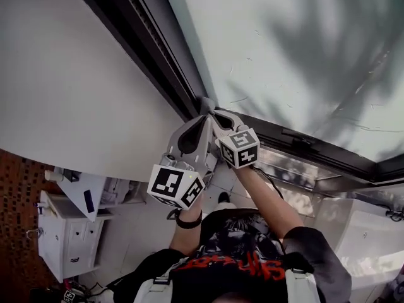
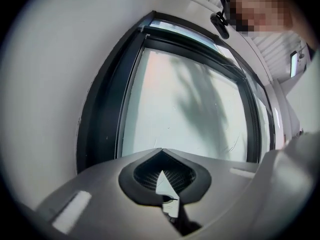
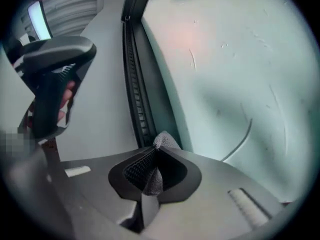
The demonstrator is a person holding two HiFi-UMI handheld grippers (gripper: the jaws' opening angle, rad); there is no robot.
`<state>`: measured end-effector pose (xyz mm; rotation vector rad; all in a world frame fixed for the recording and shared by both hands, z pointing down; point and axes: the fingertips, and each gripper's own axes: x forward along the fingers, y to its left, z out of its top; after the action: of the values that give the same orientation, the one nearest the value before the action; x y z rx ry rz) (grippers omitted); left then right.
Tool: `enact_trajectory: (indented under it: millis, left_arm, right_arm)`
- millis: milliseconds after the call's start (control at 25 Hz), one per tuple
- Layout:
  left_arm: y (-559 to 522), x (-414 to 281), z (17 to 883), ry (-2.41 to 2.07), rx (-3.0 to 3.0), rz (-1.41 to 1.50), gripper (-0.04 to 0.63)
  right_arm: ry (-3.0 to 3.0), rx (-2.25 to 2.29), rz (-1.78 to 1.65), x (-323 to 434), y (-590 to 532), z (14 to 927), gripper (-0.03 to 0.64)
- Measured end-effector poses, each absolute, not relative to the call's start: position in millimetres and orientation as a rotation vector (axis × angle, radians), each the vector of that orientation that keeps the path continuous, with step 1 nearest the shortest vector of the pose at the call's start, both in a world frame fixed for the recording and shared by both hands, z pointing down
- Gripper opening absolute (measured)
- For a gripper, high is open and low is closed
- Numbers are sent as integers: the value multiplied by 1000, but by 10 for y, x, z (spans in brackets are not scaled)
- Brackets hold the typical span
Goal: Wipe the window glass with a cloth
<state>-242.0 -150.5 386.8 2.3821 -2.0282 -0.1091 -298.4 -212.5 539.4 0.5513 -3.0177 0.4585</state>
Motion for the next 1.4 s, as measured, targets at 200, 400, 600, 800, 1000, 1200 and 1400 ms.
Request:
enact_trajectory:
  millis: [200,400,600,800,1000,1200,1400]
  left_arm:
    - [-1573,-2462,3935,-1975,2408,-120,-20]
    - [-1896,-1976,3961,-1777,2540,-118,-20]
    - [-2143,-1266,4034,-1587,2644,-78,-20]
    - [-2286,-508,4089,-1406,2737,-28,-20]
    - [-2371,105,4152,-1320,2770,6,-20]
    - [-2433,703,4202,-1271,2789,33,-20]
    - [-2475,1095,4352,-1257,2786,118,-20]
  right_arm:
    - [-2943,798,566,-2455,-2551,5623,18]
    - [-2870,1108,577,-1345,-2792,5607,18]
    - [-2799,1473,582,-101,-2917,5605,18]
    - [-2641,1791,621,1155,-2975,5766,18]
    - [-2477,2048,644,2380,-2965,5863,18]
    - [-2360,2199,639,3376,-2930,5888,18]
    - [-2295,2291,623,4007,-2898,5856,18]
